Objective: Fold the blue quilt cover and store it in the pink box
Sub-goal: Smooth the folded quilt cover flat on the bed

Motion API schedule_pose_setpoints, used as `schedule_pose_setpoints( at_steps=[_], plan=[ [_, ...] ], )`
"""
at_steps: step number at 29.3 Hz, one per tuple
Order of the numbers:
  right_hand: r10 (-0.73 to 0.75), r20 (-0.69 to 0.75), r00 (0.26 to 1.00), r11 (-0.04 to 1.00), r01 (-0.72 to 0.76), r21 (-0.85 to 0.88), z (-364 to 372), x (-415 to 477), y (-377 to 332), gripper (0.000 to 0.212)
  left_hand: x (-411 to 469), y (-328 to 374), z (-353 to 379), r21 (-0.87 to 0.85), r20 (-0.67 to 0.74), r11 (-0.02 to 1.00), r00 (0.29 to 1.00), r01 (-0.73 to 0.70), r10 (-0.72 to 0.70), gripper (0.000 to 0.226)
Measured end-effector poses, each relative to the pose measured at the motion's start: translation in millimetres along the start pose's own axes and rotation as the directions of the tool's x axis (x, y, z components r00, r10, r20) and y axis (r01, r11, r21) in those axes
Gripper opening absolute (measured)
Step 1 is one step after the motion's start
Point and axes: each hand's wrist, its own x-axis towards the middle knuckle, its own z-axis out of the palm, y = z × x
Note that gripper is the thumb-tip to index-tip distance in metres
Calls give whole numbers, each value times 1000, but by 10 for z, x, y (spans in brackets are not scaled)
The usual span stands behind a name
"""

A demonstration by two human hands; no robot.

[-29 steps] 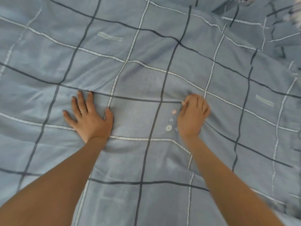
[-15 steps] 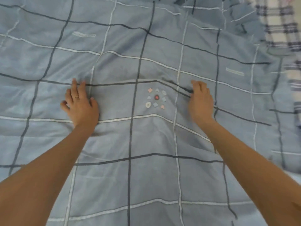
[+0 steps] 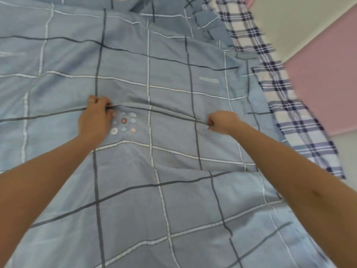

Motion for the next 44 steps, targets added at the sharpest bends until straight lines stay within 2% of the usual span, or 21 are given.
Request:
schedule_pose_setpoints(
  at_steps=[2,4,6,9,13,16,18,21,22,24,25,27,29,34,40,44],
  plan=[
    [9,-60,998,999,-6,50,54,-39,48,16,36,42,-2,-47,-25,996,997,77,-78,17],
    [83,-226,971,984,-44,173,13,-77,112,17,79,95,10,-84,-40,990,992,117,-121,17],
    [142,-360,922,973,-63,223,-102,-56,107,21,117,127,8,-77,-41,987,989,139,-142,18],
    [228,-465,856,939,-68,337,-336,141,25,31,170,187,20,-20,-14,983,983,183,-183,20],
    [411,-370,833,801,-136,583,-466,492,-103,32,198,225,127,123,-28,975,983,184,-182,20],
    [470,-343,813,748,-161,644,-449,744,-121,36,258,139,260,260,-78,962,995,84,-66,22],
    [471,-324,821,701,-125,702,-369,852,-103,32,255,48,350,311,-152,950,988,36,13,21],
    [580,-301,757,504,-43,862,-118,903,-215,18,219,-9,460,308,-240,951,970,34,43,16],
    [638,-299,709,495,-80,865,7,850,-329,23,218,-15,482,308,-245,950,969,48,31,19],
    [738,-236,632,453,-204,868,261,580,-656,51,234,-31,492,324,-232,945,972,48,31,29],
    [763,-183,620,413,-251,875,375,385,-840,62,219,-29,500,335,-219,941,975,42,35,34],
    [758,-78,648,374,-333,866,570,153,-1149,72,225,-49,492,343,-206,938,978,42,32,38],
    [754,-67,653,423,-407,809,658,186,-1267,74,217,-41,494,320,-227,947,973,38,37,36],
    [776,-46,629,453,-505,735,160,1012,-1203,71,282,-56,511,305,-235,952,971,32,43,30],
    [756,-174,631,522,-420,742,50,1314,-1176,64,316,-76,525,348,-205,937,977,24,51,30],
    [772,-163,614,495,-420,761,21,1307,-1191,66,329,-44,548,385,-191,922,981,43,33,31]
  ],
)
